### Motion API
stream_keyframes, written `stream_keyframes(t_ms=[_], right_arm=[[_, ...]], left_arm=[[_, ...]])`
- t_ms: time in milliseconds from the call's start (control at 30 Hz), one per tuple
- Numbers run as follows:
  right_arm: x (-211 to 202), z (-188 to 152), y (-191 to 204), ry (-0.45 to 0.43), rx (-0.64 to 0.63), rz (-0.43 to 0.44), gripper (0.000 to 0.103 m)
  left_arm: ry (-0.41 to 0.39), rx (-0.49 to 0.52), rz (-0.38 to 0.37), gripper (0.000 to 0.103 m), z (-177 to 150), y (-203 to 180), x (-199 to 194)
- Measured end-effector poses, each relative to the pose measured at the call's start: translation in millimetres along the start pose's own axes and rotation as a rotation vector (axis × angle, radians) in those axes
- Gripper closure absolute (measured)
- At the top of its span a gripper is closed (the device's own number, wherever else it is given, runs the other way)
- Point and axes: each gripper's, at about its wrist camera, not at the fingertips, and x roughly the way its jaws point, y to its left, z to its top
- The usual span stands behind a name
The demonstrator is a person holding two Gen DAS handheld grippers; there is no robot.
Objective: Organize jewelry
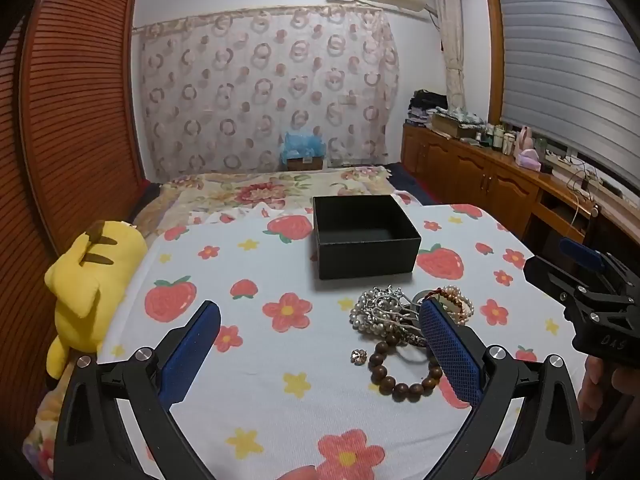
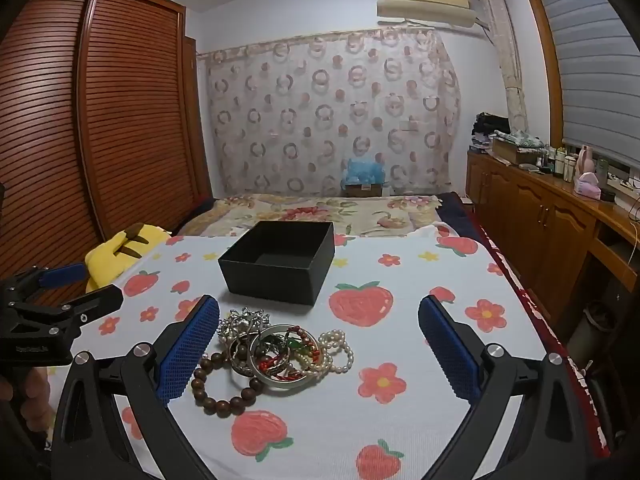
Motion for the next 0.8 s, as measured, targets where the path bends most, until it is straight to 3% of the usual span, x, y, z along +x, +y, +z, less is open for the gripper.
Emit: stream_keyframes(t_ms=[800], right_arm=[[0.0, -0.3, 1.1, 0.005, -0.009, -0.007, 0.002]], left_arm=[[-0.022, -0.008, -0.004, 0.006, -0.1, 0.5, -0.7]])
